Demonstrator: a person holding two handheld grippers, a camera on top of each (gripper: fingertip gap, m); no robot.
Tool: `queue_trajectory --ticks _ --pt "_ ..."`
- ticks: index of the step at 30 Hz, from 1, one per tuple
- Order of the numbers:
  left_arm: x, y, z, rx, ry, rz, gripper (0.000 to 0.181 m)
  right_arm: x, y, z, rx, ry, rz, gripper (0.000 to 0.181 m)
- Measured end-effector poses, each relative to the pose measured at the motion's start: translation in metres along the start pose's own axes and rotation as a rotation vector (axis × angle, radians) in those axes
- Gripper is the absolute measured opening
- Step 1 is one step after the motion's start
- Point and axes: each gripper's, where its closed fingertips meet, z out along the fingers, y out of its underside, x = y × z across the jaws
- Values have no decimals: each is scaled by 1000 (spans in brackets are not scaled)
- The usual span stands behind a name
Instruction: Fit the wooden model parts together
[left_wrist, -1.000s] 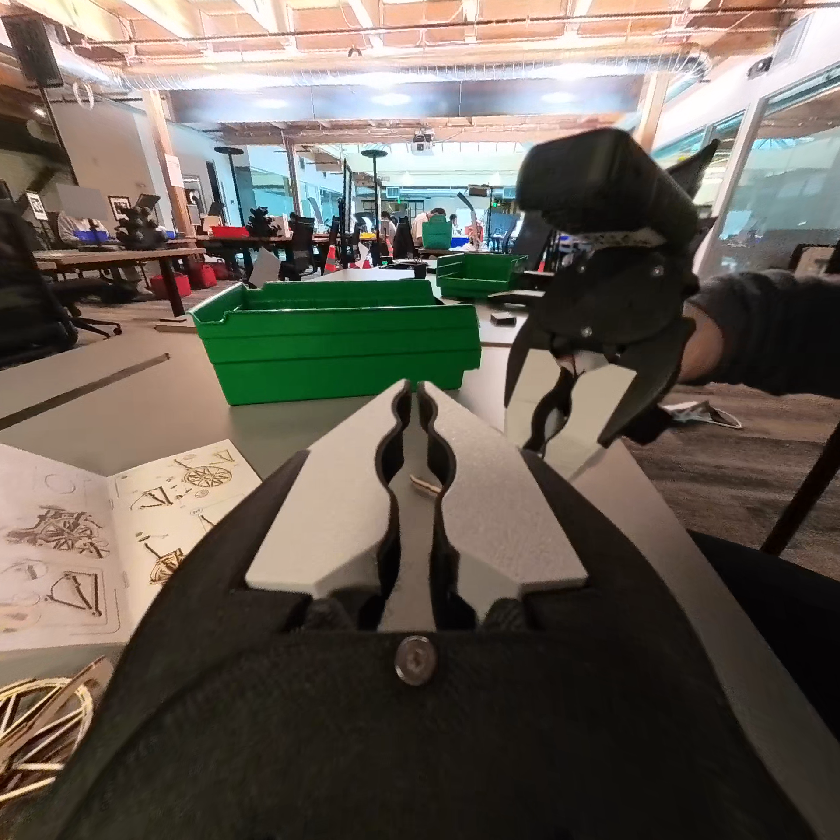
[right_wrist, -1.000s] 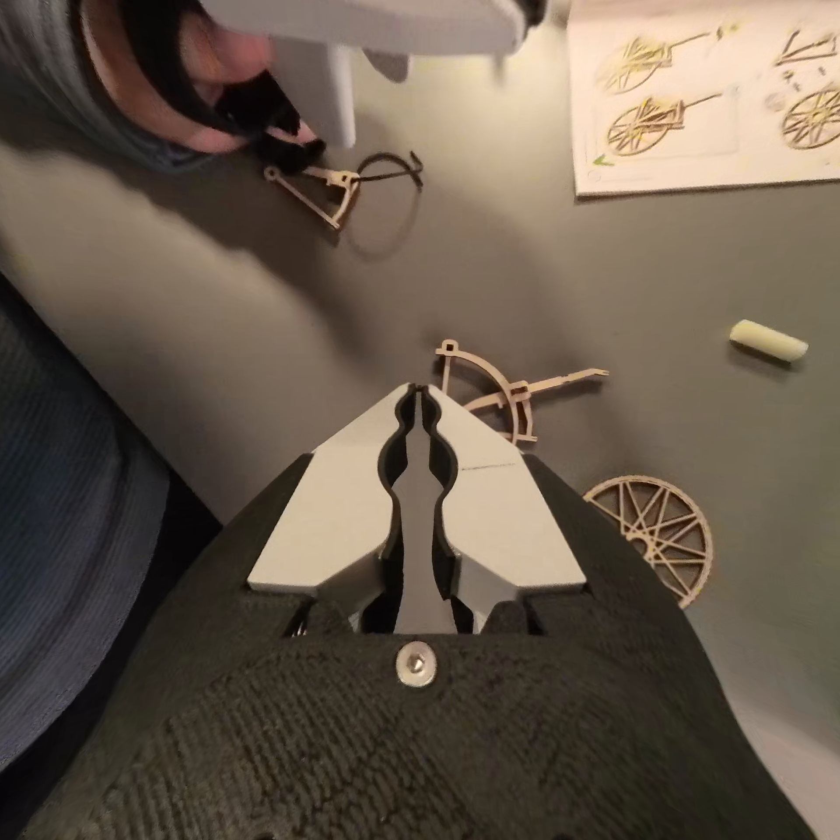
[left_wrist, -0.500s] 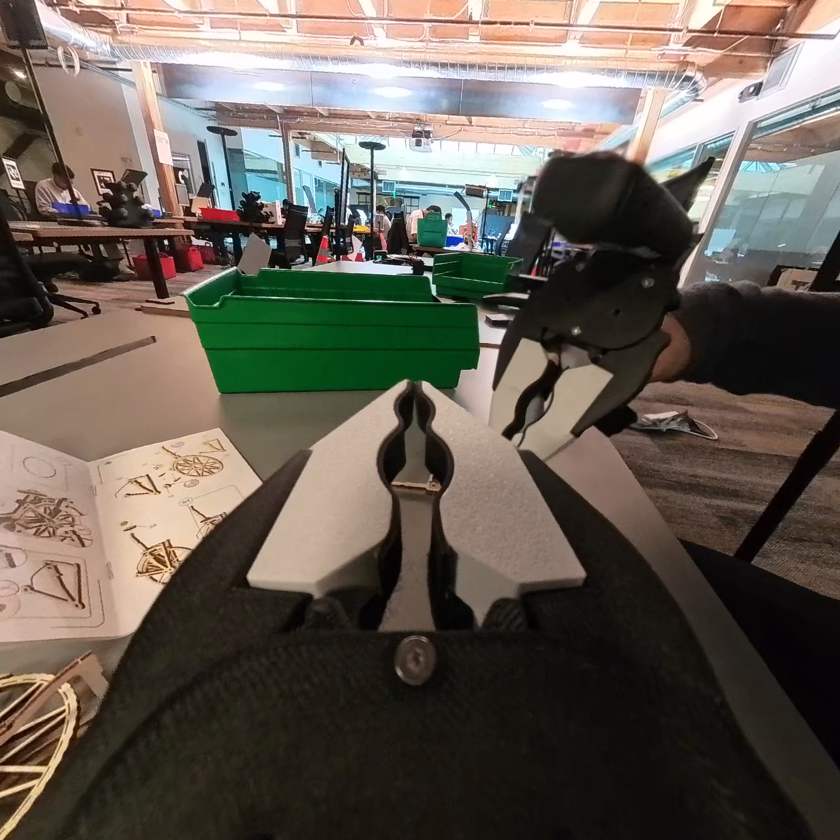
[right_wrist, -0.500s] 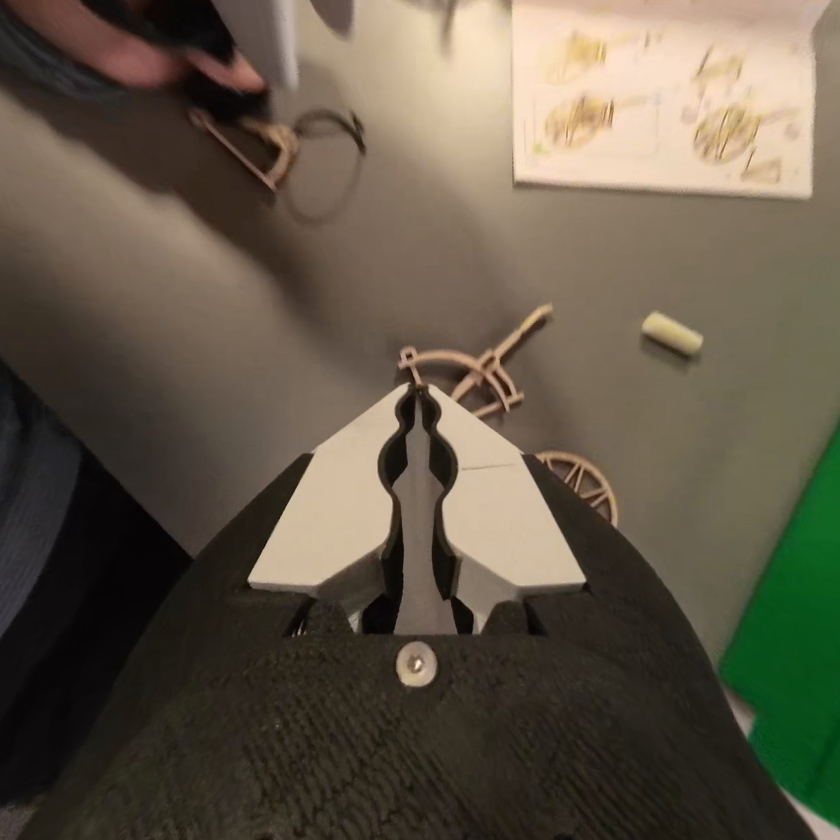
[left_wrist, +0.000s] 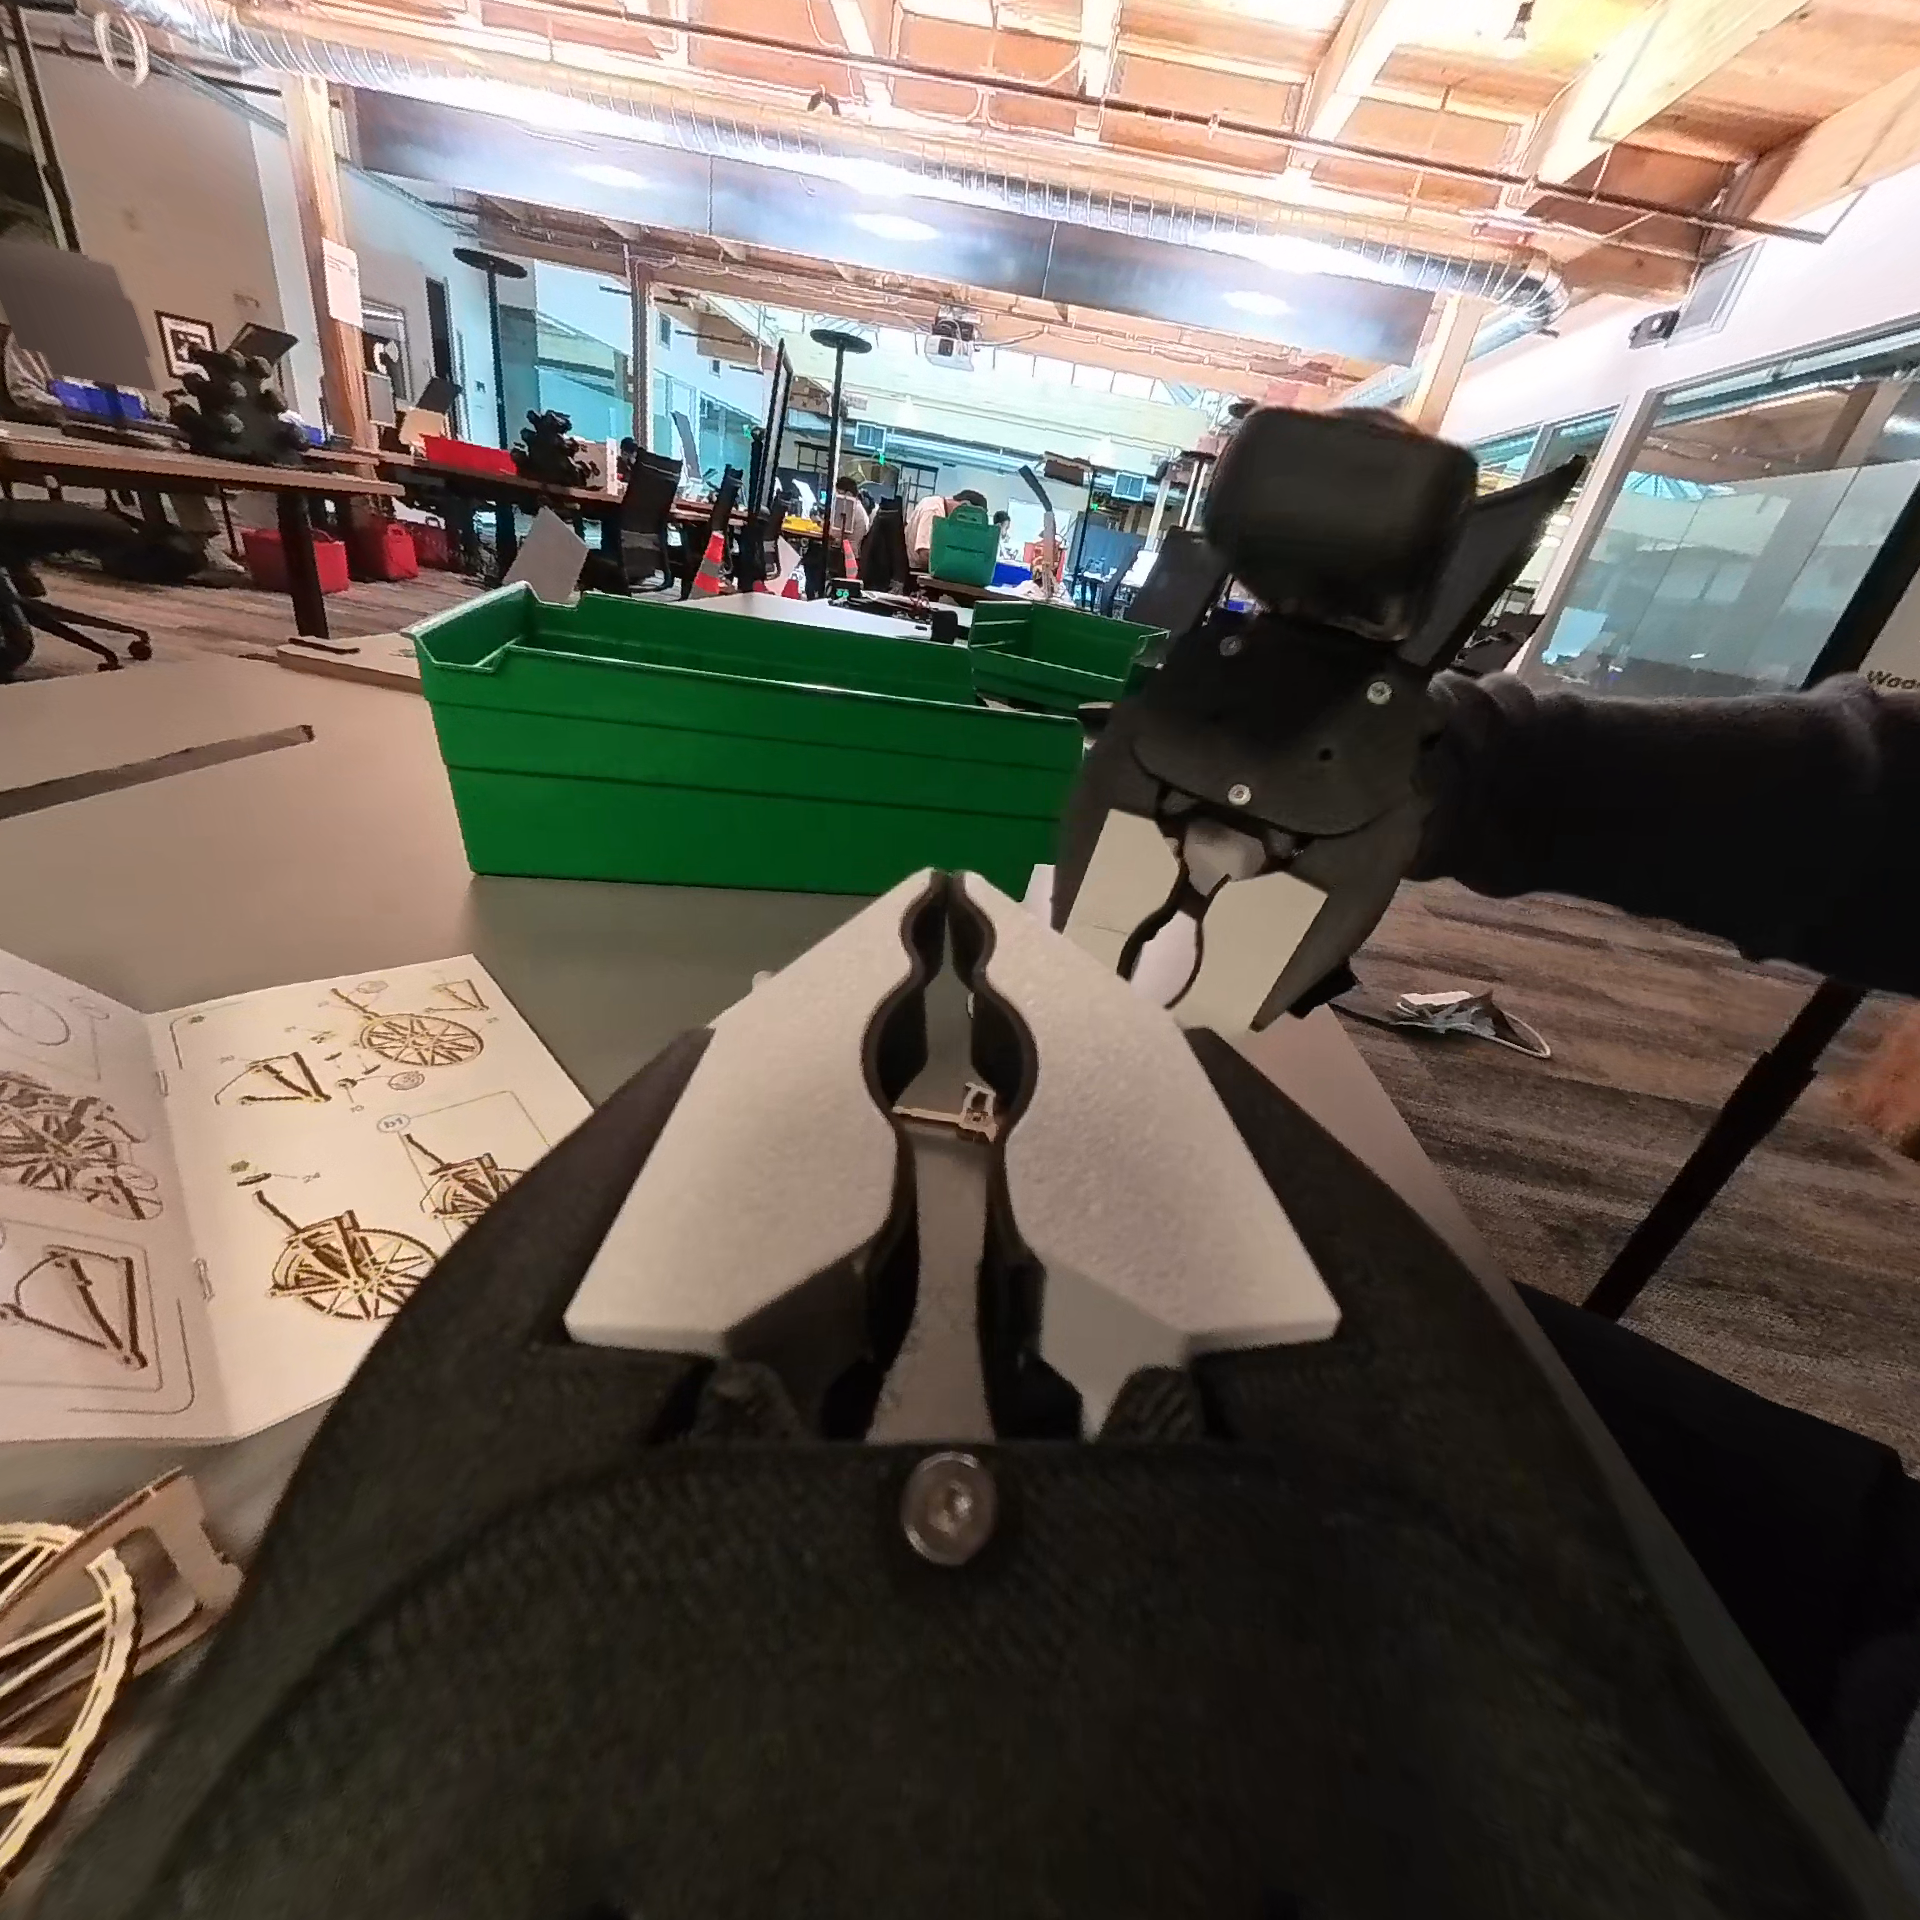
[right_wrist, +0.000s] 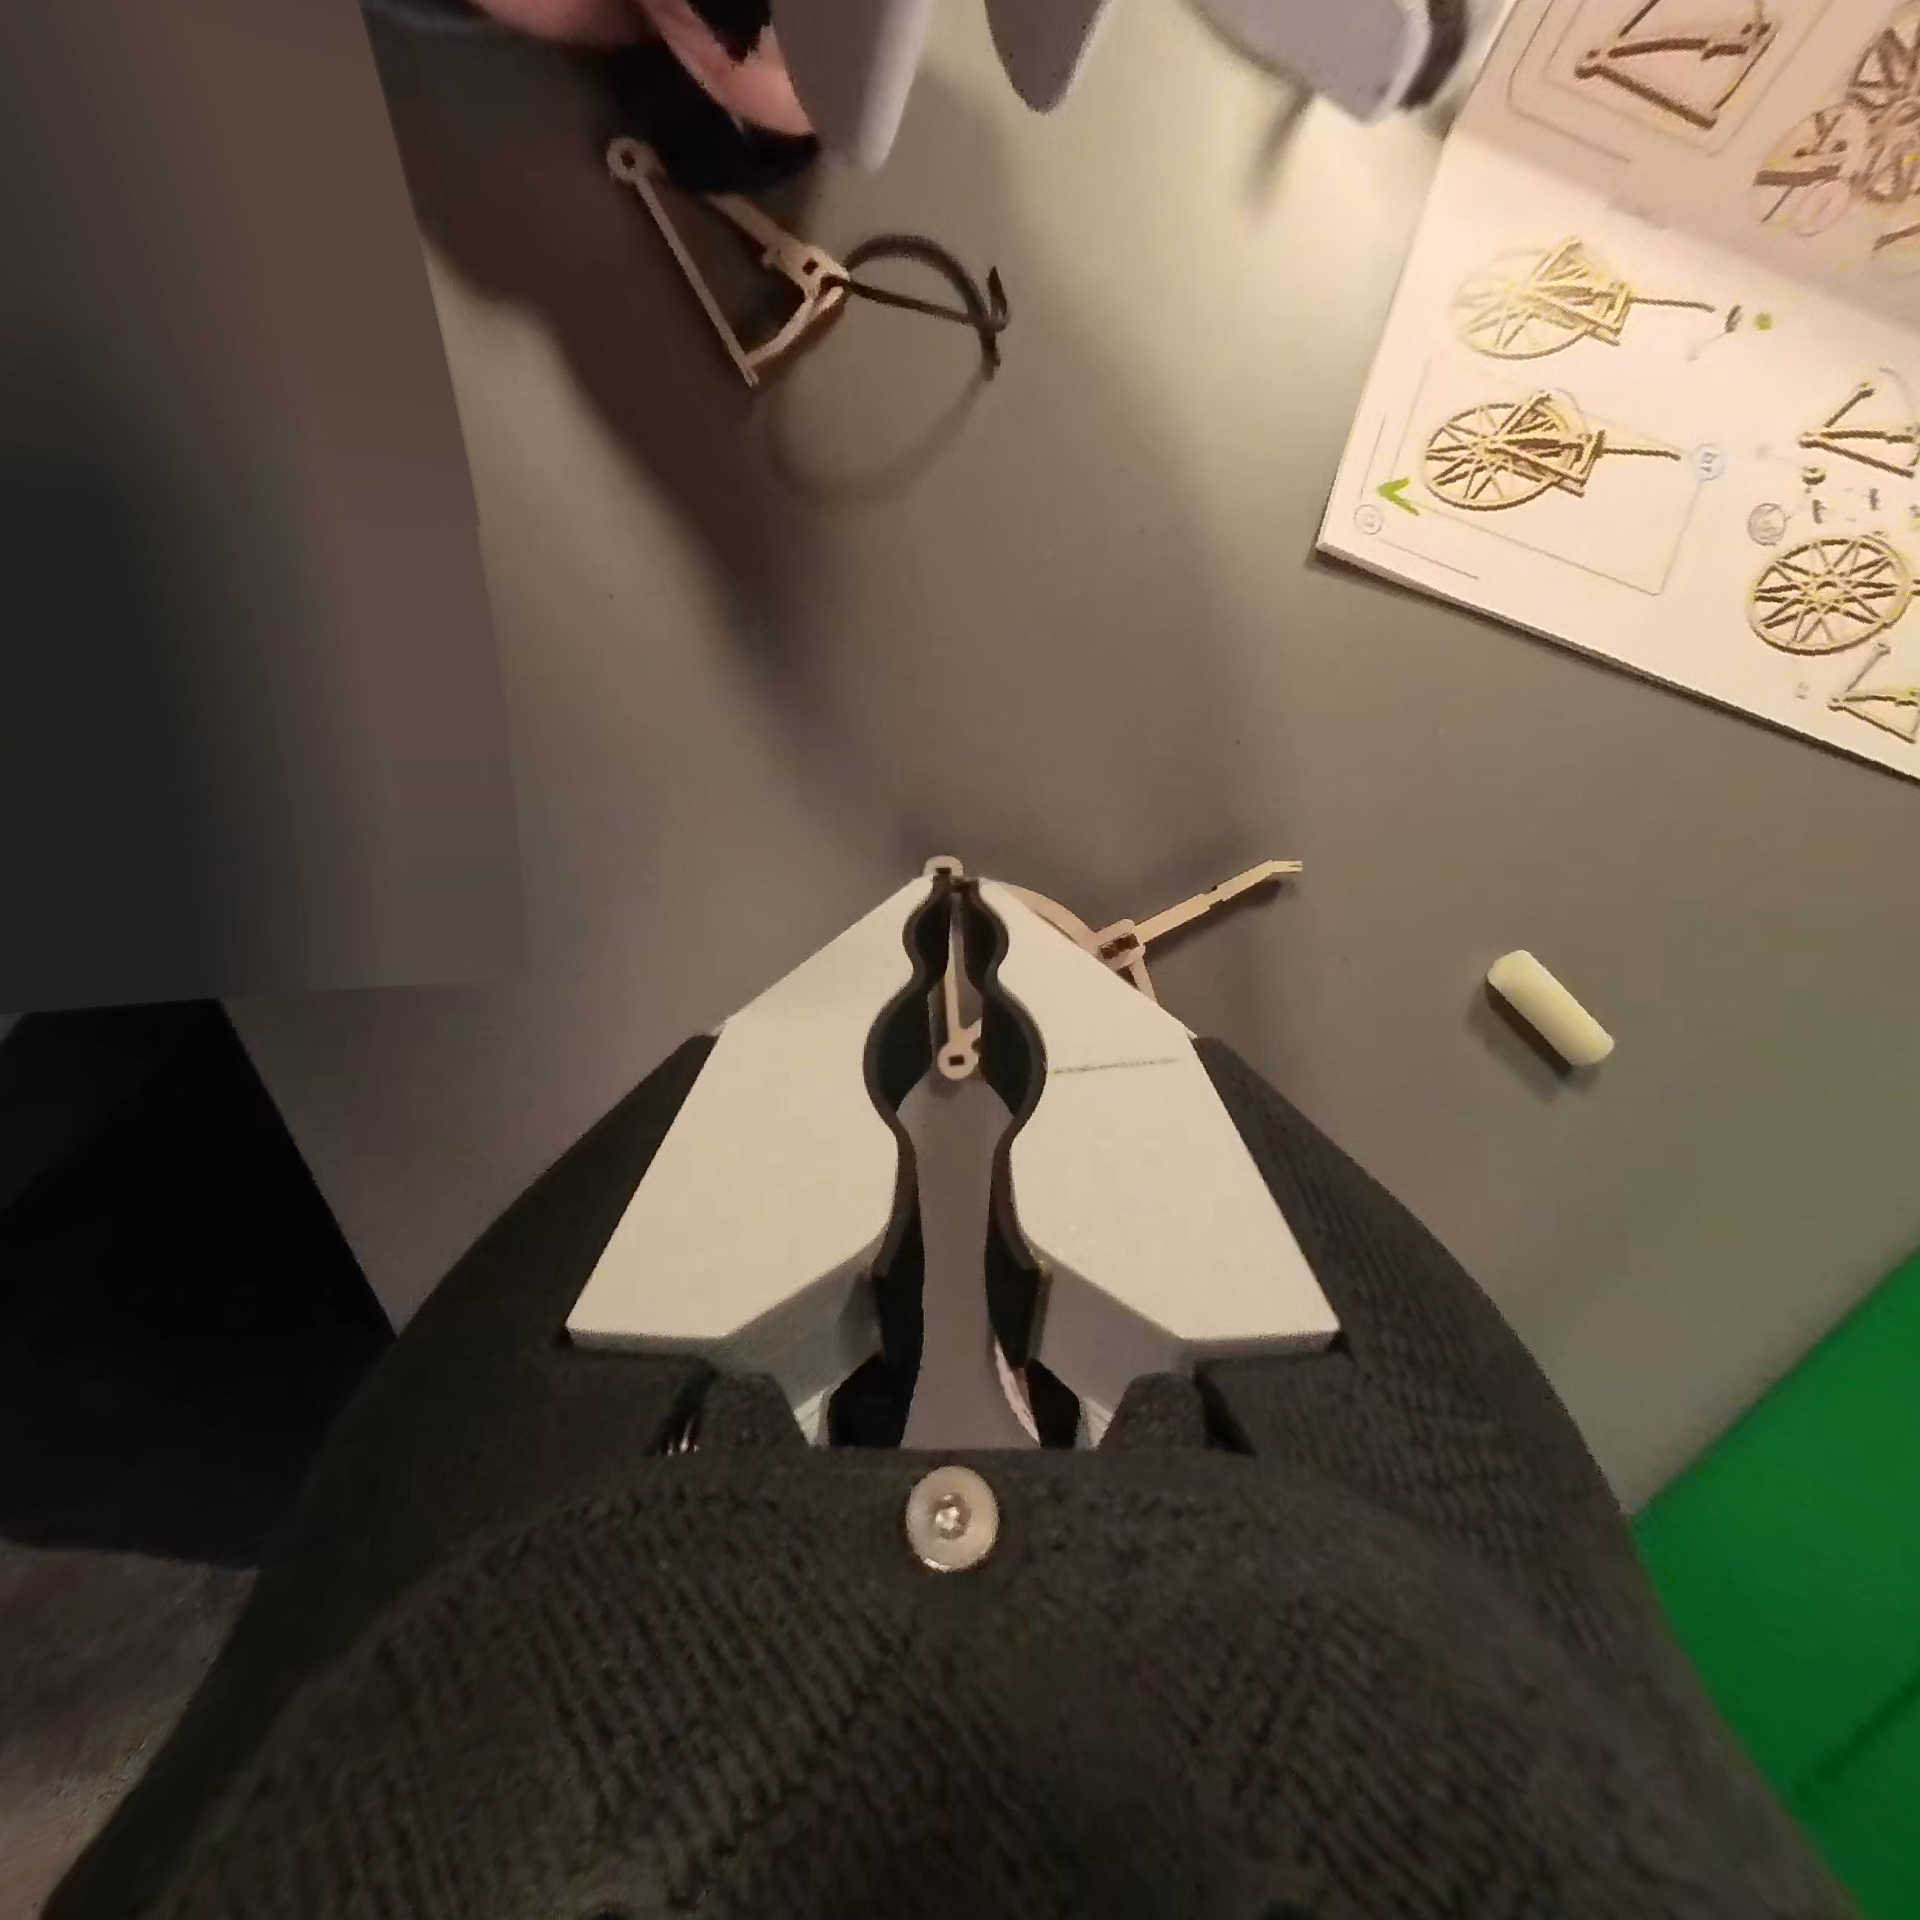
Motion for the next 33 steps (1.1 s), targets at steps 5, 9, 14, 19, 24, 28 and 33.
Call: queue_trajectory --ticks 5,9,14,19,24,28,33 --pt "1 1 0 -3 7 0 0 -2 0 2 -31 -16 -17 0" --pt "1 1 1 -4 10 -3 0 -3 0 4 -62 -15 -25 0" --pt "1 1 1 -8 14 -6 0 -2 4 5 -148 1 -29 0" --pt "1 1 1 -6 15 -12 0 -2 5 5 -248 -18 -43 0" --pt "1 1 1 -8 18 -16 0 -2 6 6 -303 -51 -10 0" --pt "1 2 1 -10 20 -25 0 -3 6 6 -319 -54 7 0" --pt "0 1 1 -3 21 -32 0 -3 4 7 -236 -34 63 0"
